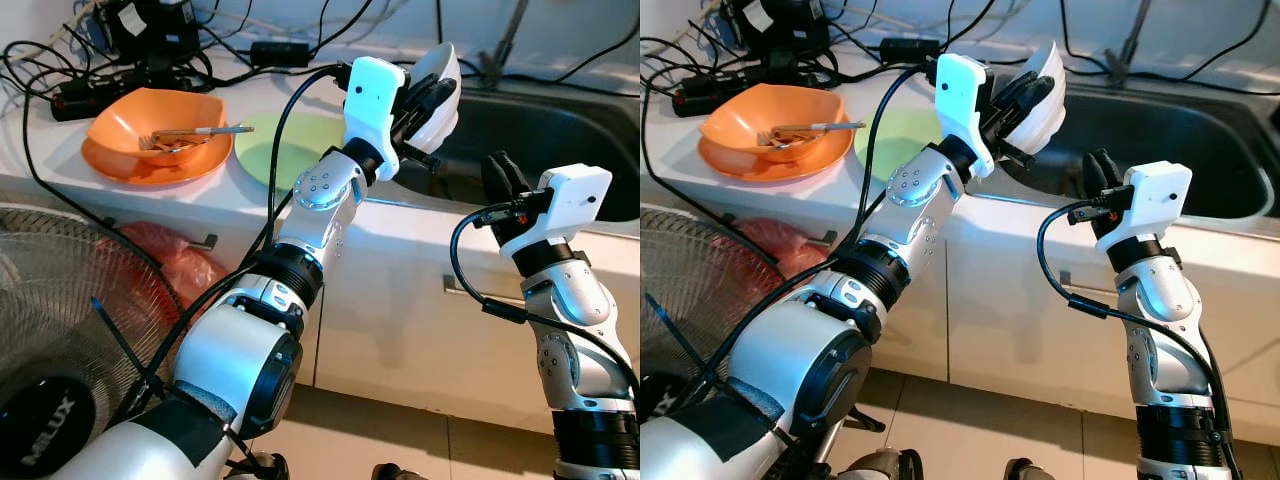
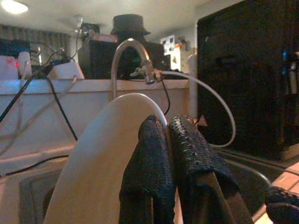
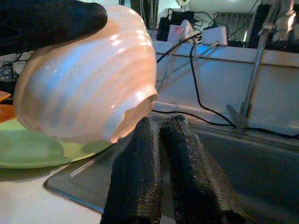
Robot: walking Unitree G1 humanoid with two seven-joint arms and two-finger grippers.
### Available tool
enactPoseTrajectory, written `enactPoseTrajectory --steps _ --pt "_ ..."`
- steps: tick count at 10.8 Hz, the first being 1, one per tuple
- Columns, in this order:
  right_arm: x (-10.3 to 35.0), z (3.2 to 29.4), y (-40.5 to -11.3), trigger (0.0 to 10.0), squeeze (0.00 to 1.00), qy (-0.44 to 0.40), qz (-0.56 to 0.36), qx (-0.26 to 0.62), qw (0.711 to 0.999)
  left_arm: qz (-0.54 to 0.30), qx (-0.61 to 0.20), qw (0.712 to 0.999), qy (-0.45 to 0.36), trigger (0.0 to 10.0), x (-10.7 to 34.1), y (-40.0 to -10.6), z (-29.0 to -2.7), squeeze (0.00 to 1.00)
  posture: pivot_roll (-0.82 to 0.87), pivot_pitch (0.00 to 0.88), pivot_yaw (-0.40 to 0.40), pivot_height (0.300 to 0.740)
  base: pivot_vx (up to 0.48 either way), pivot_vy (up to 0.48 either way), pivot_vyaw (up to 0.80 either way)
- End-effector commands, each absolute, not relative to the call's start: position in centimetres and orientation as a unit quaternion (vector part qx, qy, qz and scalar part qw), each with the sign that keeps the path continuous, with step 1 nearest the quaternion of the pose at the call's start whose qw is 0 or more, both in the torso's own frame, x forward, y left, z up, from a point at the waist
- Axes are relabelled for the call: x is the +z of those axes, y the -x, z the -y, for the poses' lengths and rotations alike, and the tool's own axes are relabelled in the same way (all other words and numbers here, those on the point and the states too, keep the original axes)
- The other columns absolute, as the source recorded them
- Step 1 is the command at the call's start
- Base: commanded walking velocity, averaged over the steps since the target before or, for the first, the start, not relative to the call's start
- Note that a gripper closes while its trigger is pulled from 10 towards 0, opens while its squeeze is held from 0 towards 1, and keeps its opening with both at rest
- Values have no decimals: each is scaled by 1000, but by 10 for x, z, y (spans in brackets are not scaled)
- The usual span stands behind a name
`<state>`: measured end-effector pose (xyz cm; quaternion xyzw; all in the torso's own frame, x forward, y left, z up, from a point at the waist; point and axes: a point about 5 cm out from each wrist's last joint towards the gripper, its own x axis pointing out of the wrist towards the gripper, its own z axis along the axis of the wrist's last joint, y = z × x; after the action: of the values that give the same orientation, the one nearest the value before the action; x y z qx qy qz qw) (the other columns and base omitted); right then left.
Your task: Kitchen organization
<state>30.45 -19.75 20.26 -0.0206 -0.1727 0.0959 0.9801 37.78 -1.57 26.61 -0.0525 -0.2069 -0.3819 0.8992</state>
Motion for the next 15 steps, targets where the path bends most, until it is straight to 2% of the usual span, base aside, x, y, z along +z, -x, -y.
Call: enactPoseTrajectory --steps 1,13,14,15 --pt "206 199 -303 10000 0 21 177 94 979 216 -403 886 74 10000 275 -368 37 0 -38 223 27 740 0 0 0" --pt "206 199 -303 10000 0 21 177 94 979 216 -403 886 74 10000 275 -368 37 0 -38 223 27 740 0 0 0" --pt "206 199 -303 10000 0 20 178 93 979 216 -412 883 70 10000 273 -367 40 0 -38 0 0 740 0 0 0" --pt "174 227 -315 10000 0 21 114 31 993 130 -252 958 41 10000 161 -365 -40 0 24 0 0 740 0 0 0"
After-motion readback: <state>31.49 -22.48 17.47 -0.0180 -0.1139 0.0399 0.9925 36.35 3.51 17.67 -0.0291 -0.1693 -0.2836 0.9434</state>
